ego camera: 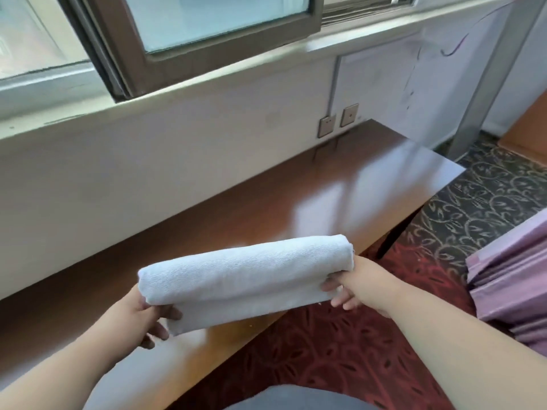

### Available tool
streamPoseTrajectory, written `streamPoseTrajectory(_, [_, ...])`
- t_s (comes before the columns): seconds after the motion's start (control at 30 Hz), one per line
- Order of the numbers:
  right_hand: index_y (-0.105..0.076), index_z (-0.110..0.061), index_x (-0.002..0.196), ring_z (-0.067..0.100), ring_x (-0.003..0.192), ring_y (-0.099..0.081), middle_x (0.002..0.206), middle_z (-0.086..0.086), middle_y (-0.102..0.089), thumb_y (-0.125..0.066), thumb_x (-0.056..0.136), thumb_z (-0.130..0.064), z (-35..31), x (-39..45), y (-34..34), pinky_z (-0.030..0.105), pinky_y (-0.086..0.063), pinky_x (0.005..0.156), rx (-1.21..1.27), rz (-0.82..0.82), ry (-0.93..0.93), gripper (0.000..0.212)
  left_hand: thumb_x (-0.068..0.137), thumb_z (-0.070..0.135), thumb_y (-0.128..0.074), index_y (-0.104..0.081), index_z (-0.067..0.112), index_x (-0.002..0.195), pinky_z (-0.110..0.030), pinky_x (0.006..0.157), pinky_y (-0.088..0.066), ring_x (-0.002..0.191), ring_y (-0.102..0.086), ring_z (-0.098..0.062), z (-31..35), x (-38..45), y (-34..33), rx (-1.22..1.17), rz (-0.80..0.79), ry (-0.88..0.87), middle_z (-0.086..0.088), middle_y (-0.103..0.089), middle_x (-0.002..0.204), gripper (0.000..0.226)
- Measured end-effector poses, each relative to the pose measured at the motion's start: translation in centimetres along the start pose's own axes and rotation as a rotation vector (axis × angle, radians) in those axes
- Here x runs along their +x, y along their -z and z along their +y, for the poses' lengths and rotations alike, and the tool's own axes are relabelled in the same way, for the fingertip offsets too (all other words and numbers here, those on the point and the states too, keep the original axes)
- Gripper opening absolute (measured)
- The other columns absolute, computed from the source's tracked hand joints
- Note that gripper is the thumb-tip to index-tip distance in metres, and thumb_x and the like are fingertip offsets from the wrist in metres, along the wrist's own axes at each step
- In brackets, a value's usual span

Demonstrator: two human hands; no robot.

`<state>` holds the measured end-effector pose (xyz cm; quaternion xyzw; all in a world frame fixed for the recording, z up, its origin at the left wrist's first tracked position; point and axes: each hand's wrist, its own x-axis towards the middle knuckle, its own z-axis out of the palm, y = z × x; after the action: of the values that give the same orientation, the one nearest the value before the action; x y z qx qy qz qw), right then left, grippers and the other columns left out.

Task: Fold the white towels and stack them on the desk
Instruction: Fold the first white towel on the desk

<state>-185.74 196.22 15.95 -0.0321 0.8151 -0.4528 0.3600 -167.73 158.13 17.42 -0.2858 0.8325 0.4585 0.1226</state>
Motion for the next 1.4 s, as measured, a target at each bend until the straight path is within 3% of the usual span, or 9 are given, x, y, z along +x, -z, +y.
streamPoseTrajectory(0.17, [-0.056, -0.037, 0.136, 0.016, 0.116, -0.067, 0.126, -0.002, -0.070, -0.061, 0.092, -0.013, 1.6, 1.1, 9.6, 0.036, -0.057, 0.087, 0.387, -0.256, 0.134, 0.051, 0.086, 0.021, -0.065, -0.068, 0.028, 0.121, -0.040, 0.079, -0.057, 0.104, -0.071, -0.022, 7.3, 2.2, -5.3, -0.568, -0.078, 0.064, -0.001, -0.070, 0.121, 0.035])
streamPoseTrajectory(0.33, [-0.071, -0.016, 0.122, 0.033, 0.103, -0.067, 0.134, 0.011, -0.064, -0.052, 0.088, -0.023, 2.8, 3.8, 16.7, 0.049, -0.056, 0.086, 0.849, -0.330, -0.042, 0.040, 0.097, 0.041, -0.055, -0.073, 0.016, 0.110, -0.037, 0.075, -0.055, 0.092, -0.071, -0.021, 11.1, 5.8, -8.3, -0.682, -0.136, 0.147, -0.005, -0.070, 0.118, 0.033])
streamPoseTrajectory(0.43, [-0.072, -0.011, 0.103, 0.031, 0.090, -0.070, 0.115, 0.014, -0.072, -0.051, 0.098, -0.049, 2.8, 6.8, 18.1, 0.039, -0.056, 0.071, 0.671, -0.225, -0.136, 0.044, 0.078, 0.045, -0.070, -0.064, 0.016, 0.089, -0.031, 0.062, -0.049, 0.069, -0.062, -0.017, 12.7, 8.5, -10.4, -0.447, -0.124, 0.060, -0.005, -0.069, 0.086, 0.031])
streamPoseTrajectory(0.57, [-0.047, -0.014, 0.083, 0.019, 0.068, -0.062, 0.092, 0.013, -0.062, -0.080, 0.082, -0.030, 3.3, 11.0, 18.6, 0.032, -0.045, 0.052, 0.355, 0.124, -0.078, 0.036, 0.065, 0.030, -0.080, -0.050, 0.019, 0.103, -0.039, 0.076, -0.056, 0.087, -0.071, -0.019, 13.6, 12.9, -13.4, -0.417, -0.087, 0.074, -0.003, -0.073, 0.100, 0.050])
streamPoseTrajectory(0.77, [-0.048, -0.043, 0.112, 0.022, 0.102, -0.067, 0.119, -0.003, -0.059, -0.083, 0.066, -0.040, 2.5, 16.2, 23.2, 0.038, -0.060, 0.070, 0.325, 0.281, -0.048, 0.058, 0.069, 0.024, -0.078, -0.032, 0.038, 0.131, -0.038, 0.071, -0.059, 0.093, -0.070, -0.018, 18.7, 19.0, -16.6, -0.493, 0.025, 0.162, 0.005, -0.064, 0.114, 0.079])
streamPoseTrajectory(0.9, [-0.045, -0.041, 0.119, 0.017, 0.094, -0.072, 0.120, -0.001, -0.063, -0.076, 0.062, -0.033, 1.3, 21.2, 27.1, 0.034, -0.060, 0.064, 0.384, 0.262, -0.036, 0.066, 0.084, 0.040, -0.076, -0.048, 0.018, 0.131, -0.040, 0.063, -0.061, 0.085, -0.073, -0.025, 23.9, 23.5, -19.3, -0.652, 0.172, 0.301, -0.003, -0.070, 0.109, 0.059])
streamPoseTrajectory(1.0, [-0.045, -0.034, 0.124, 0.014, 0.087, -0.074, 0.113, -0.005, -0.067, -0.086, 0.064, -0.043, -0.6, 26.0, 29.8, 0.036, -0.062, 0.068, 0.359, 0.222, -0.023, 0.073, 0.090, 0.047, -0.066, -0.052, 0.024, 0.121, -0.040, 0.064, -0.060, 0.084, -0.072, -0.024, 27.0, 26.2, -21.6, -0.623, 0.268, 0.293, 0.000, -0.070, 0.104, 0.042])
streamPoseTrajectory(1.13, [-0.060, -0.033, 0.110, 0.017, 0.095, -0.071, 0.103, -0.007, -0.073, -0.074, 0.080, -0.046, -3.3, 32.4, 33.0, 0.043, -0.057, 0.090, 0.087, 0.178, 0.038, 0.036, 0.091, 0.060, -0.053, -0.045, 0.036, 0.116, -0.045, 0.080, -0.056, 0.090, -0.064, -0.023, 29.1, 29.2, -24.2, -0.530, 0.470, 0.400, 0.004, -0.063, 0.103, 0.035])
streamPoseTrajectory(1.4, [-0.042, -0.036, 0.147, 0.020, 0.112, -0.058, 0.127, -0.009, -0.062, -0.048, 0.099, -0.040, -10.2, 42.9, 32.3, 0.033, -0.043, 0.094, -0.133, 0.047, 0.192, 0.049, 0.094, 0.066, -0.032, -0.047, 0.022, 0.137, -0.036, 0.086, -0.039, 0.101, -0.053, -0.027, 29.6, 35.3, -21.8, -0.402, 0.745, 0.551, -0.003, -0.056, 0.123, 0.063])
